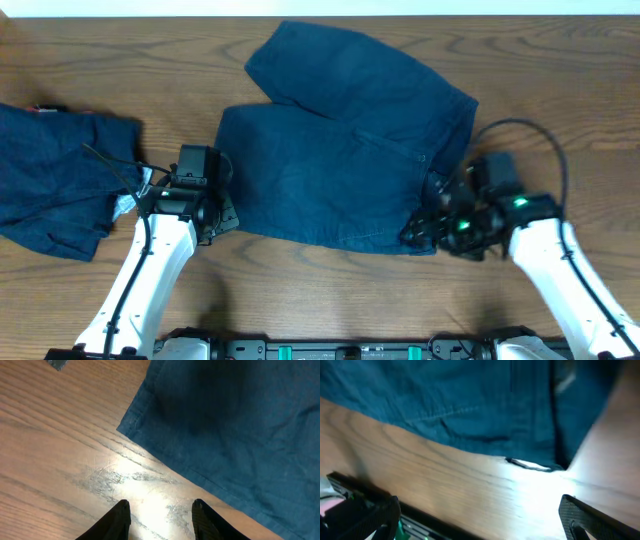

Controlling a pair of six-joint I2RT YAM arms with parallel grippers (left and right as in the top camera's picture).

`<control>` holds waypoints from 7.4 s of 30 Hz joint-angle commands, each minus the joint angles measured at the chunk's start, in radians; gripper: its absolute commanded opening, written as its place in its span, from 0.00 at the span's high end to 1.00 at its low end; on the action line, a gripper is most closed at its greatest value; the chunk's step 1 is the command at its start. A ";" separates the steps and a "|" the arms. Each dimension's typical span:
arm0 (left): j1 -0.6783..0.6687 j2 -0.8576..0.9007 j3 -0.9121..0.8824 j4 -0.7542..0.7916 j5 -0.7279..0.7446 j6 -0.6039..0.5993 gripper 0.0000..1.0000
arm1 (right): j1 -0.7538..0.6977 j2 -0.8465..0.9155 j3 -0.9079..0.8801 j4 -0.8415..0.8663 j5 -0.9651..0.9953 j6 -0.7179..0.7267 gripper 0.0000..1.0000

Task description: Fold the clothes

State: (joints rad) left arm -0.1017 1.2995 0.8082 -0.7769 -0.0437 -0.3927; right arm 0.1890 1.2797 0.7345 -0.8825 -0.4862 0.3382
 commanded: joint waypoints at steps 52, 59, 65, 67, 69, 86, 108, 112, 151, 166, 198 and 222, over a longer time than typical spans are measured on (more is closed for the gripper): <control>0.000 -0.011 0.000 0.041 0.006 -0.001 0.49 | -0.260 0.236 -0.160 0.395 0.148 0.410 0.99; -0.002 -0.004 0.000 0.041 0.083 0.016 0.40 | -0.475 0.234 -0.154 0.368 0.064 0.250 0.99; -0.043 0.042 -0.014 0.046 0.201 0.045 0.31 | -0.463 0.234 -0.153 0.357 0.063 0.248 0.99; -0.064 0.058 -0.042 0.075 0.246 0.054 0.32 | -0.463 0.234 -0.153 0.363 0.061 0.248 0.99; -0.082 0.070 -0.089 0.128 0.309 0.063 0.31 | -0.464 0.234 -0.152 0.367 0.047 0.248 0.99; -0.108 0.130 -0.306 0.370 0.404 -0.017 0.41 | -0.463 0.234 -0.132 0.366 0.007 0.237 0.99; -0.108 -0.105 -0.150 0.360 0.247 -0.039 0.94 | -0.463 0.093 0.262 0.023 0.182 0.070 0.99; -0.108 -0.222 -0.131 0.275 0.210 -0.023 0.94 | -0.463 0.087 0.325 -0.076 0.219 0.056 0.99; -0.220 -0.708 0.010 -0.015 0.039 0.159 0.94 | 0.045 -0.439 0.339 -0.374 0.587 0.437 0.99; -0.220 -0.340 0.013 0.289 0.010 0.243 0.94 | 0.045 -0.440 0.339 -0.464 0.667 0.589 0.98; -0.225 -0.143 0.080 0.529 0.031 0.491 0.94 | -0.209 -0.210 0.356 -0.319 0.606 0.635 0.99; -0.254 0.089 0.107 0.780 0.088 0.492 0.94 | -0.392 -0.098 0.365 -0.141 0.467 0.660 0.98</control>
State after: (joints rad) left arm -0.3508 1.3918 0.8684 0.0013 0.0978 0.1078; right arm -0.1753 1.1839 1.0798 -1.0584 -0.1028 1.0359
